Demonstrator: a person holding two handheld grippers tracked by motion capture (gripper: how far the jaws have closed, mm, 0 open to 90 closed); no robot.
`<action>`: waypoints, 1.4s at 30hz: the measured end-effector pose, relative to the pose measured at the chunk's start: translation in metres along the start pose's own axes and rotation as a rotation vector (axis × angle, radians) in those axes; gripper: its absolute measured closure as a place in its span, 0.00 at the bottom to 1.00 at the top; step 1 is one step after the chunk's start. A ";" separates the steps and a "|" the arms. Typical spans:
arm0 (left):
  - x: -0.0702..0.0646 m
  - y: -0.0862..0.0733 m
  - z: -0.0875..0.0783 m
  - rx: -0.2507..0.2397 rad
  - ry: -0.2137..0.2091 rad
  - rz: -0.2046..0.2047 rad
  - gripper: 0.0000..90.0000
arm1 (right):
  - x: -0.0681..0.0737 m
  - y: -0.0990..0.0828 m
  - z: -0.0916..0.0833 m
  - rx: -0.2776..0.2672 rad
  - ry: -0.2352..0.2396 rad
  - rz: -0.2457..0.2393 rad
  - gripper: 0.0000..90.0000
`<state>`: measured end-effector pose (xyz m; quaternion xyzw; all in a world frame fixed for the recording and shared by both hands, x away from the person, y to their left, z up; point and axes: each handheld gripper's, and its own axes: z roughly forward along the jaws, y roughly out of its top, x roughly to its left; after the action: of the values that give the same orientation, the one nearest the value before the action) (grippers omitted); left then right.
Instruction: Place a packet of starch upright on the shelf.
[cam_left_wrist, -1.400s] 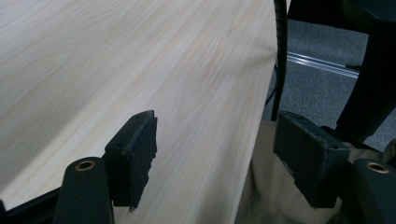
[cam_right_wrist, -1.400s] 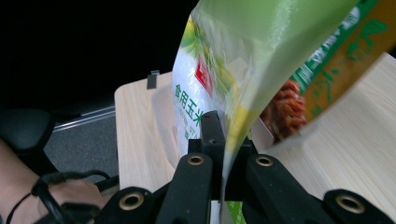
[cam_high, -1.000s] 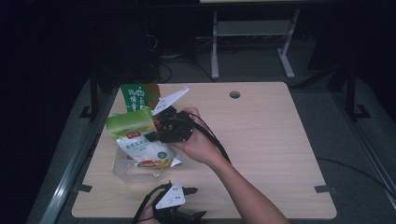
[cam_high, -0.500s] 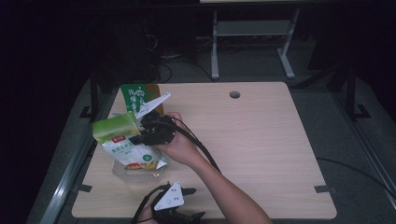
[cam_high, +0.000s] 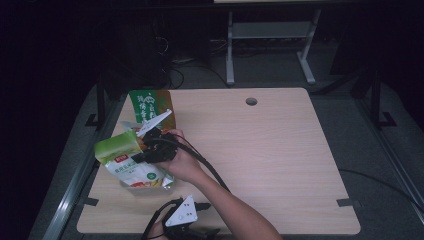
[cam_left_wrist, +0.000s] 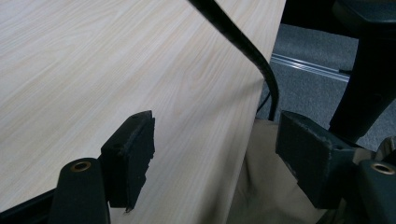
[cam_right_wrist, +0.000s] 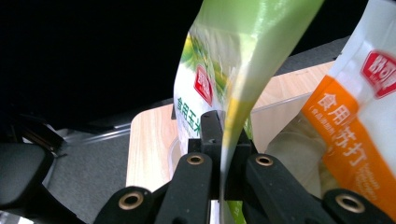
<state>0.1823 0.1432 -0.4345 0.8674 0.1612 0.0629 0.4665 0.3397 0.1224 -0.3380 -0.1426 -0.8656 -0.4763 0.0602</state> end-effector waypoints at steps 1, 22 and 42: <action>0.000 0.000 0.000 -0.002 -0.002 -0.005 0.31 | -0.002 -0.002 0.002 -0.001 0.004 0.008 1.00; 0.007 -0.002 -0.001 0.002 0.013 -0.018 0.31 | -0.012 -0.026 -0.001 0.002 -0.008 0.030 0.99; 0.010 -0.003 0.000 0.011 0.021 -0.029 0.31 | -0.019 -0.054 -0.010 0.043 -0.028 0.062 0.99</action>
<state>0.1910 0.1479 -0.4377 0.8667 0.1790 0.0641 0.4611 0.3408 0.0827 -0.3805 -0.1746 -0.8715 -0.4535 0.0656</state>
